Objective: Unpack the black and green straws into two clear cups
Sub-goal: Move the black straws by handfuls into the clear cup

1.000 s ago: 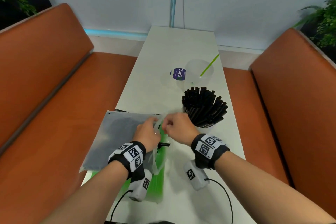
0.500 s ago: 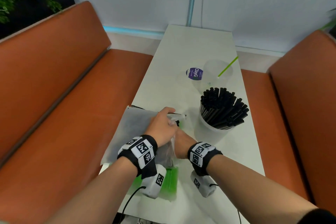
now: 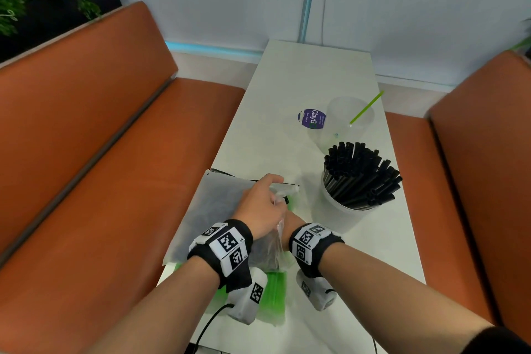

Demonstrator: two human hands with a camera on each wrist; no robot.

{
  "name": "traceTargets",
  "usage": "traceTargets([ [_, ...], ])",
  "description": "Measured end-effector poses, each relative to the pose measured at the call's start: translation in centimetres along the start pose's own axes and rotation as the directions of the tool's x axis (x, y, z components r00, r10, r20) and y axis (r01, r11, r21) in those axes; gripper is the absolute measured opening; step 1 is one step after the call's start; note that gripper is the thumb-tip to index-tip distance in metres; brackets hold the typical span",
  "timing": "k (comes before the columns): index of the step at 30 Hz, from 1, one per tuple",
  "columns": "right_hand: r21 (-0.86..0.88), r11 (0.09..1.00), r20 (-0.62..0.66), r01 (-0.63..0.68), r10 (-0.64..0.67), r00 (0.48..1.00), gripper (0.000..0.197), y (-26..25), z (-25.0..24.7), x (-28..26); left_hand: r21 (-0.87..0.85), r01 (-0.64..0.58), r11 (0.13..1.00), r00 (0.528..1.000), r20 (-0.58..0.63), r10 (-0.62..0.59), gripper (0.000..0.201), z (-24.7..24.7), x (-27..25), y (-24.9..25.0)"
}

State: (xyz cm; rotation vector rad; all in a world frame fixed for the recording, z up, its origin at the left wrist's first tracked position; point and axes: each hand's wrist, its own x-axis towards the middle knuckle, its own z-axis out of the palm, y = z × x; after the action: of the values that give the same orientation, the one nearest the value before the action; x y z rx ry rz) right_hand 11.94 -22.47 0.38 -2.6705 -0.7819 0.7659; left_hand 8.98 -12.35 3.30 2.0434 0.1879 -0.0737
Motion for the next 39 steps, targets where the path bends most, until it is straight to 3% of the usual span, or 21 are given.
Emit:
traceTargets([
  [8, -0.093, 0.995, 0.100, -0.030, 0.039, 0.994, 0.038, -0.1, -0.1, -0.1, -0.008, 0.022, 1.000, 1.000, -0.005, -0.022, 0.047, -0.3, -0.3, -0.1],
  [12, -0.107, 0.994, -0.003, -0.002, 0.001, 1.000, 0.032, 0.3, -0.9, -0.7, -0.012, 0.040, 0.999, 0.999, -0.011, -0.040, 0.047, -0.2, -0.3, 0.0],
  [17, -0.211, 0.977, 0.009, -0.008, 0.010, 1.000, 0.014, 0.6, -1.2, -0.8, -0.015, 0.040, 0.999, 0.999, -0.008, -0.040, 0.049, -0.3, -0.4, 0.2],
  [25, -0.264, 0.963, -0.096, -0.049, 0.024, 0.995, 0.034, 2.4, -1.0, -0.7, -0.055, 0.075, 0.996, 0.996, -0.040, -0.077, 0.048, -0.2, -0.3, 0.4],
  [29, -0.217, 0.974, -0.104, -0.064, 0.042, 0.994, 0.034, 3.7, -1.2, -1.2, -0.046, 0.080, 0.996, 0.995, -0.051, -0.082, 0.047, -0.1, -0.1, 0.3],
  [33, -0.157, 0.985, -0.103, -0.065, 0.049, 0.993, 0.018, 4.4, -1.0, -1.7, -0.047, 0.080, 0.996, 0.996, -0.039, -0.082, 0.047, 0.2, 0.1, 0.4],
  [39, -0.096, 0.995, -0.056, 0.004, -0.009, 0.998, 0.010, 4.1, -0.7, -1.2, -0.032, 0.078, 0.996, 0.996, -0.047, -0.080, 0.046, 0.2, 0.3, 0.3],
])
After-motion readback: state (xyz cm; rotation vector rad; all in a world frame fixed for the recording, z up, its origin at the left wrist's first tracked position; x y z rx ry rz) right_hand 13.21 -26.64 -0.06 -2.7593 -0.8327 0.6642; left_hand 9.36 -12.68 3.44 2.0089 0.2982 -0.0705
